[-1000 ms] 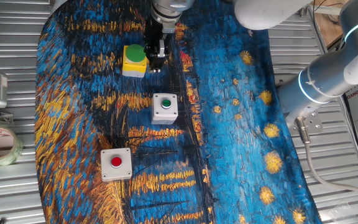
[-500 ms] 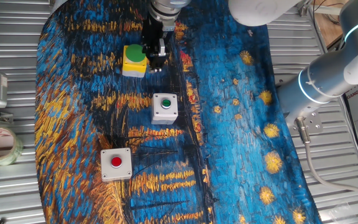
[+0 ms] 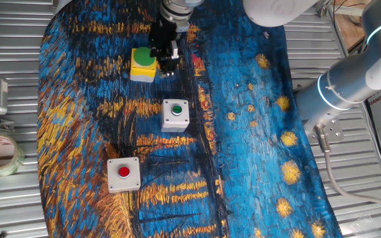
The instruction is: Press three buttons from left to right in sequence
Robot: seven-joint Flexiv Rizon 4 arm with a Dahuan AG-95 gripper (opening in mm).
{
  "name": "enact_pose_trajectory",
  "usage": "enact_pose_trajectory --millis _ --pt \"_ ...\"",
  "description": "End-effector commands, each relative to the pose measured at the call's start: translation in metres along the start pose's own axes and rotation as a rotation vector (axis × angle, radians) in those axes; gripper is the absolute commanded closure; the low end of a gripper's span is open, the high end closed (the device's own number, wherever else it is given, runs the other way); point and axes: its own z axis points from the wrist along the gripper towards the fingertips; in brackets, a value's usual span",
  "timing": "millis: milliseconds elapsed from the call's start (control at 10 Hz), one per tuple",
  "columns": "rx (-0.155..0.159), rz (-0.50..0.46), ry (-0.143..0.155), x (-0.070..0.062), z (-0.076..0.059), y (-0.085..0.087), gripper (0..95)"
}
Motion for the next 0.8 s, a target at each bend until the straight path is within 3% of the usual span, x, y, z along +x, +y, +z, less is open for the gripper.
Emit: enact_pose_trajectory --millis 100,300,800 --pt "0.0 0.139 -0.008 0.0 -0.002 0.001 38.0" --pt "0.002 0.152 -0.003 0.001 -0.002 0.001 38.0" --pt "0.003 0.188 -0.005 0.024 0.002 0.012 38.0"
